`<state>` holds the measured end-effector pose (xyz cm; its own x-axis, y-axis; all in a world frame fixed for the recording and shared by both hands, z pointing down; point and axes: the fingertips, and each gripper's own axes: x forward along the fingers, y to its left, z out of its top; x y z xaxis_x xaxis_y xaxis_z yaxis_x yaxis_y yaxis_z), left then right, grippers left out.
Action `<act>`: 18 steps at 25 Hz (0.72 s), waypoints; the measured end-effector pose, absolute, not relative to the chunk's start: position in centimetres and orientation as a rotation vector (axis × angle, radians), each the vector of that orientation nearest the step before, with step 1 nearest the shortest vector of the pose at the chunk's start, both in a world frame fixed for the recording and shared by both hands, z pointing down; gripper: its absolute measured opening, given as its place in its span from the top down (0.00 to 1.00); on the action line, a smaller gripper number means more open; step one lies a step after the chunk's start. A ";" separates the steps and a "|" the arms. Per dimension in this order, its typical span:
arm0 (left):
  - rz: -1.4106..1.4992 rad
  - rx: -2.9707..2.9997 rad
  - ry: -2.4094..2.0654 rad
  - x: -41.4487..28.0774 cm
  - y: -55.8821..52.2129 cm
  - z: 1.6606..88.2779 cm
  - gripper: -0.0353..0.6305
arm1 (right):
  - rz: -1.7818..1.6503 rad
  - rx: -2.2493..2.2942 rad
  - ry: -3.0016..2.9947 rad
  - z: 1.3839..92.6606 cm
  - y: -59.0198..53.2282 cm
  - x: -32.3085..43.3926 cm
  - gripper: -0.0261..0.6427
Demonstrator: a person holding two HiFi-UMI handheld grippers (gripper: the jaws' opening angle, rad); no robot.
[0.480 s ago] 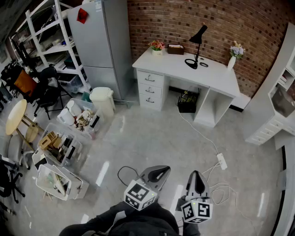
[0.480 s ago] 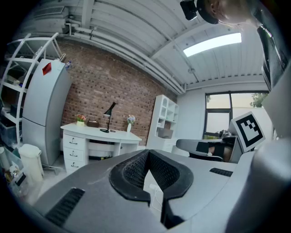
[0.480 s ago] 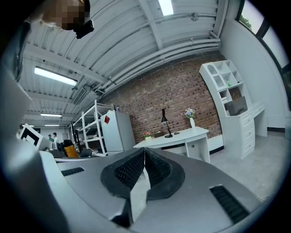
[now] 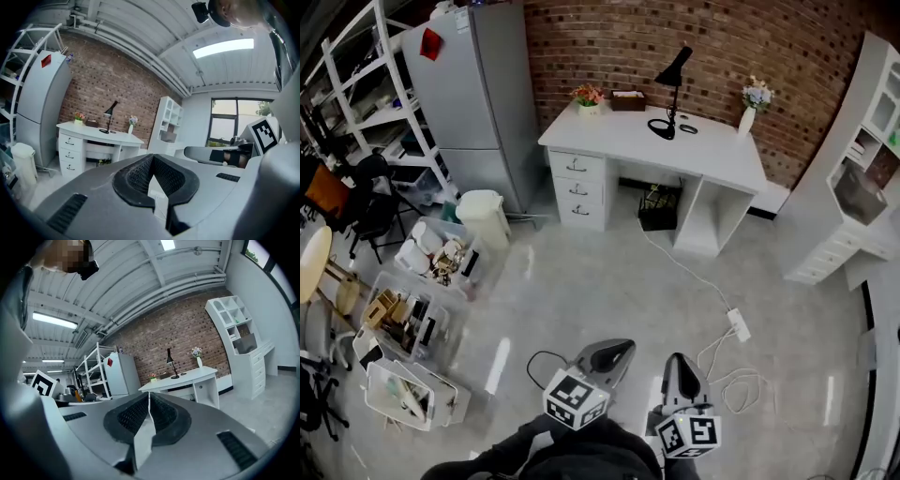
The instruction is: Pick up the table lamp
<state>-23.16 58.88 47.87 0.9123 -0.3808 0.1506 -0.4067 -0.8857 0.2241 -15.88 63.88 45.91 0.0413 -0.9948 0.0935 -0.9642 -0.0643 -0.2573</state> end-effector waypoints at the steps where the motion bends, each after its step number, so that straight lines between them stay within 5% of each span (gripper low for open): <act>1: 0.152 2.824 -0.578 -22.6 58.2 47.9 0.94 | -0.370 -2.178 2.053 45.8 63.3 -15.4 0.94; 18: 0.143 2.819 -0.521 -13.0 39.5 46.3 0.94 | -0.408 -2.148 2.007 44.5 42.9 -6.1 0.94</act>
<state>-13.00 39.55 46.32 0.9304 -0.3370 0.1445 -0.3636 -0.8987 0.2451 -6.09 42.86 44.48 0.0547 -0.9952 0.0808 -0.9477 -0.0772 -0.3096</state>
